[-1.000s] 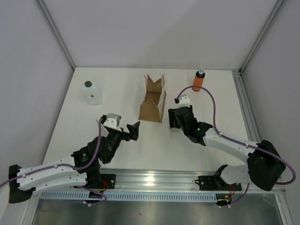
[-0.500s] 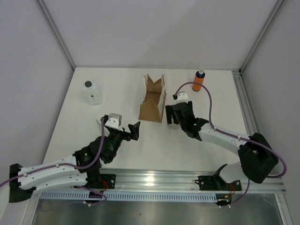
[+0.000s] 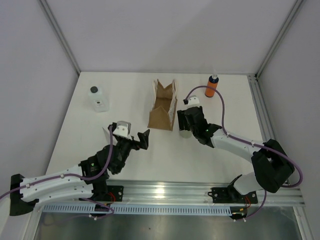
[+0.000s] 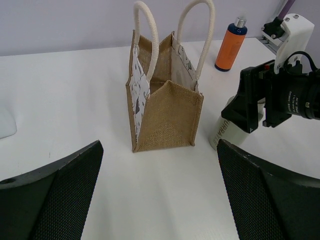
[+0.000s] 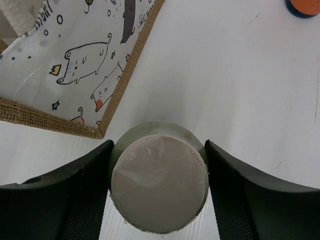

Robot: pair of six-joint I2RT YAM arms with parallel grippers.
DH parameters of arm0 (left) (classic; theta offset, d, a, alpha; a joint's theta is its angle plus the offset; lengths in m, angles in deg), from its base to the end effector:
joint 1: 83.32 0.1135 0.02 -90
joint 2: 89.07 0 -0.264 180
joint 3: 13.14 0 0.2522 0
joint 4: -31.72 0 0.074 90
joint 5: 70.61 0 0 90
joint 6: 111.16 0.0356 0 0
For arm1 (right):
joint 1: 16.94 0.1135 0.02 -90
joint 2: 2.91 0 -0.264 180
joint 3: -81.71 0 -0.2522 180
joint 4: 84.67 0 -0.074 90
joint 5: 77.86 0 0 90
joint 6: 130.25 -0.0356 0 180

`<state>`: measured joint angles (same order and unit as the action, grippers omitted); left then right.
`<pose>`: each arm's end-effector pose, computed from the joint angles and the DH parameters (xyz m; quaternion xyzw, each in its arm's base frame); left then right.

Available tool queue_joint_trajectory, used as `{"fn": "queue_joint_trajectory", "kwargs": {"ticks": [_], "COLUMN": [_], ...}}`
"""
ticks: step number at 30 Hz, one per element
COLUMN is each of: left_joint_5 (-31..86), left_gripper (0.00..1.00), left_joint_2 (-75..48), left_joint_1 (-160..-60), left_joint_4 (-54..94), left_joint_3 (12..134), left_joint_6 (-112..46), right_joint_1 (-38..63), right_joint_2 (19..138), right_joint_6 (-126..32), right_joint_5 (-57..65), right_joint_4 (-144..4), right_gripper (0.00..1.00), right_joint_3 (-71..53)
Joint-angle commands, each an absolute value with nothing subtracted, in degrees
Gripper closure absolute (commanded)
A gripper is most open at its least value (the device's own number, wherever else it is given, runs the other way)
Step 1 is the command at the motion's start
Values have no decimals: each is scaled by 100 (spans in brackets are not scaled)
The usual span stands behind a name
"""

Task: Place the personal care products into the canvas bag

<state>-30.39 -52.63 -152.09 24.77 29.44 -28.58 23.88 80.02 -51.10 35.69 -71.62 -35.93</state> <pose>0.0816 -0.1350 0.2959 0.0754 0.7063 -0.1571 0.6861 0.2457 0.1935 0.2278 -0.1300 0.8584 0.0396 0.4946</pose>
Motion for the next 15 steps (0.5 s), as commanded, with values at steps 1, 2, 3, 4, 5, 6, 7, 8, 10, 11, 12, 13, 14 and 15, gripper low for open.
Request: {"fn": "queue_joint_trajectory", "kwargs": {"ticks": [1,2,3,4,5,6,7,8,10,11,12,13,14,15], "left_joint_5": [-3203,-3212,-3221,-3238,-3256,-3273,-3317,-3335,-3370,-3387,-3396,-3405,-3423,-3431], "left_gripper": [1,1,1,1,1,1,1,1,1,1,1,1,1,1], "left_joint_2": [-5313,-5348,-5339,-5356,-5357,-5348,-5348,-5348,-5357,-5357,-5391,-5401,-5401,-5409], "left_joint_1": [-15222,-15222,-15231,-15222,-15222,-15222,-15222,-15222,-15222,-15222,-15222,-15222,-15222,-15222], "left_joint_4": [2701,2710,2719,2745,2763,2763,2754,2745,2728,2728,2728,2737,2728,2728], "left_joint_3": [2945,2936,2919,2910,2901,2892,2901,2910,2918,2910,2901,2892,2883,2892], "left_joint_6": [-2766,-2766,-2766,-2766,-2766,-2757,-2757,-2766,-2775,-2775,-2783,-2784,-2801,-2801], "right_joint_1": [2498,2542,2629,2673,2726,2831,2893,2955,3069,3104,3131,3166,3175,3192], "right_joint_2": [7611,7514,7331,7233,7145,7066,6926,6864,6723,6696,6670,6617,6600,6599], "right_joint_6": [-5159,-5150,-5141,-5115,-5089,-5045,-4940,-4887,-4755,-4720,-4685,-4615,-4579,-4553], "right_joint_5": [3630,3700,3736,3814,3833,3850,3902,3920,3929,3895,3851,3711,3614,3526], "right_joint_4": [-7109,-6874,-6793,-6714,-6530,-6442,-6354,-6222,-6064,-6002,-5984,-6018,-6071,-6124], "right_gripper": [88,100,100,100,100,100,100,100,100,100,100,100,100,100], "right_joint_3": [-3373,-3338,-3233,-3137,-3031,-2769,-2627,-2487,-2073,-1933,-1801,-1582,-1484,-1387]}}
